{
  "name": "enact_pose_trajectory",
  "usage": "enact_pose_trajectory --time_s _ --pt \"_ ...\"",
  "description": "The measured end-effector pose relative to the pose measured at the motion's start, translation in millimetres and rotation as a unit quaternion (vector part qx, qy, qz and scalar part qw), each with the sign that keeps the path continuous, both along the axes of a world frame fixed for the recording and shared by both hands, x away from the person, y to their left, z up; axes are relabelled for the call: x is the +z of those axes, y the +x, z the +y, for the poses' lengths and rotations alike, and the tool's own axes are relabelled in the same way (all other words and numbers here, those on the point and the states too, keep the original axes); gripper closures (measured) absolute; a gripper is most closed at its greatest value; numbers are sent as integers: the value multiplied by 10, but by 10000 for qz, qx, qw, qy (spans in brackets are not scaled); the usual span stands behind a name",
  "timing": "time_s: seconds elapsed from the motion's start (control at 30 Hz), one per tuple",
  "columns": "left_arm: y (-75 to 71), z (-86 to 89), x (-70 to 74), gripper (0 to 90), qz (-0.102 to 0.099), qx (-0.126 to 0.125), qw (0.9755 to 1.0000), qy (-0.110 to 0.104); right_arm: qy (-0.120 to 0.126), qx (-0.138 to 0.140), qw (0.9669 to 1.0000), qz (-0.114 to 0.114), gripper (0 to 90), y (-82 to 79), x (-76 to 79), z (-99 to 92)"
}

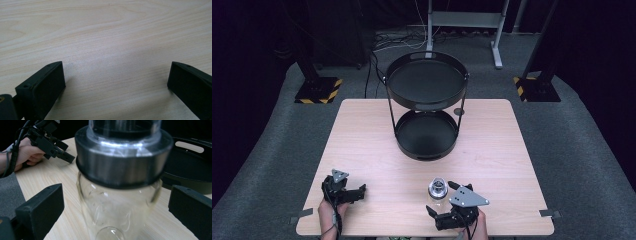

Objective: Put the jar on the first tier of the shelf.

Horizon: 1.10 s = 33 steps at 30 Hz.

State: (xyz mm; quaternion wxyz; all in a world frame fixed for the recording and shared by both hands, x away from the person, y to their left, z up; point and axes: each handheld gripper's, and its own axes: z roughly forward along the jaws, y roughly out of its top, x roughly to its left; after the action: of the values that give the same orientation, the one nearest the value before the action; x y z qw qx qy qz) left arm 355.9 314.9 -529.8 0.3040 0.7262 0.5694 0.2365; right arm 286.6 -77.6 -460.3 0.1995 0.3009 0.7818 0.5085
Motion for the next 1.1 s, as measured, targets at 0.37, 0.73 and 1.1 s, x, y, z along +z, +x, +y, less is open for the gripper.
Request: enact_pose_trajectory --time_s 0.37,0.73,1.1 --pt "-1 -1 0 10 -2 2 10000 6 99 10 9999 28 0 170 -30 51" --pt "-2 -2 1 10 -3 2 10000 8 134 57 9999 36 0 207 -59 105" --pt "-2 -3 1 11 -9 0 10000 10 224 243 9995 12 279 185 -73 98"
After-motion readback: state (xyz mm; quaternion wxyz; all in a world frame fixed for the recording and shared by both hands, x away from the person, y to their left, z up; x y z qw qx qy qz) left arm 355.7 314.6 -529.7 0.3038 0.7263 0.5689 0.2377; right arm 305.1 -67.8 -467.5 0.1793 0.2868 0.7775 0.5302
